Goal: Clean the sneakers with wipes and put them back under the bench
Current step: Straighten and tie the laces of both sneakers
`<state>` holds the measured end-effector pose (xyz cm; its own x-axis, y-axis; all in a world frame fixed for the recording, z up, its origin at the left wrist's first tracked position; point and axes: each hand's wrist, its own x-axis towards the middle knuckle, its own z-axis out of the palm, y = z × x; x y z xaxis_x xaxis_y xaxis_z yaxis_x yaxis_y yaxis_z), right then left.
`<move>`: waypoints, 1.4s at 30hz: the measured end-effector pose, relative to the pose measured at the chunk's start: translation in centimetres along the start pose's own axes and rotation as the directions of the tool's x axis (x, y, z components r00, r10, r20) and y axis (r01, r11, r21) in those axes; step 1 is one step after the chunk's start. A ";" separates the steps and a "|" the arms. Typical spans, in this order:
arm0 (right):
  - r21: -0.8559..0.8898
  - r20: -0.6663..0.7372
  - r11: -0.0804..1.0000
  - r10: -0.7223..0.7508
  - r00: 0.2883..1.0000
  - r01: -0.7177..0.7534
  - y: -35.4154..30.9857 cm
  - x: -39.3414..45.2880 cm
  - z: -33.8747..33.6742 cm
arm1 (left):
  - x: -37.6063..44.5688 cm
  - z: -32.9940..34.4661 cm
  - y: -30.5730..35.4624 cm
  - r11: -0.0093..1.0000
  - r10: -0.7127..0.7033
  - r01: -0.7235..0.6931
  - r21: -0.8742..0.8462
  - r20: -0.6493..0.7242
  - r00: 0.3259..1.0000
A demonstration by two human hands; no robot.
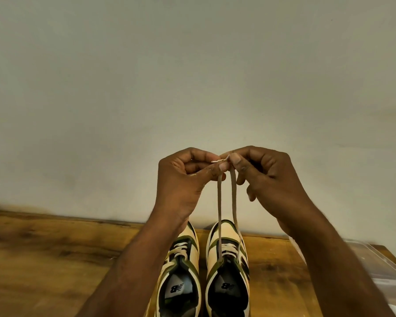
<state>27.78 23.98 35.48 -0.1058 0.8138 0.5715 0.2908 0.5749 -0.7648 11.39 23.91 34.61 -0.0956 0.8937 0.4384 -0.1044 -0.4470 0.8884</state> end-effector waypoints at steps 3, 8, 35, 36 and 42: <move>0.022 -0.066 1.000 0.009 0.998 -0.007 0.1 0.0 0.5 | 0.0 0.1 -0.1 0.999 0.024 -0.024 0.021 0.013 1.000; -0.019 -0.142 0.999 0.024 0.990 -0.027 0.8 -0.1 0.9 | -0.2 0.2 0.0 1.000 0.004 -0.006 0.013 0.088 0.996; -0.368 0.007 0.926 -0.087 0.996 0.084 0.8 -0.3 -0.3 | 0.0 -0.2 -0.5 0.992 0.022 -0.021 0.128 -0.001 1.000; -0.412 0.011 0.905 -0.113 0.994 0.107 0.7 -0.2 -0.5 | 0.0 -0.2 -0.5 0.990 0.023 -0.025 0.142 0.020 1.000; -0.380 -0.028 0.921 -0.108 0.994 0.090 0.7 -0.1 -0.4 | 0.4 -0.1 -0.4 0.985 0.007 -0.019 0.172 0.066 0.998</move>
<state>28.38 24.22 35.02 -0.1102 0.7440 0.6590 0.6197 0.5698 -0.5397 11.28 24.41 34.41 -0.0306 0.8911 0.4528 0.0687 -0.4501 0.8903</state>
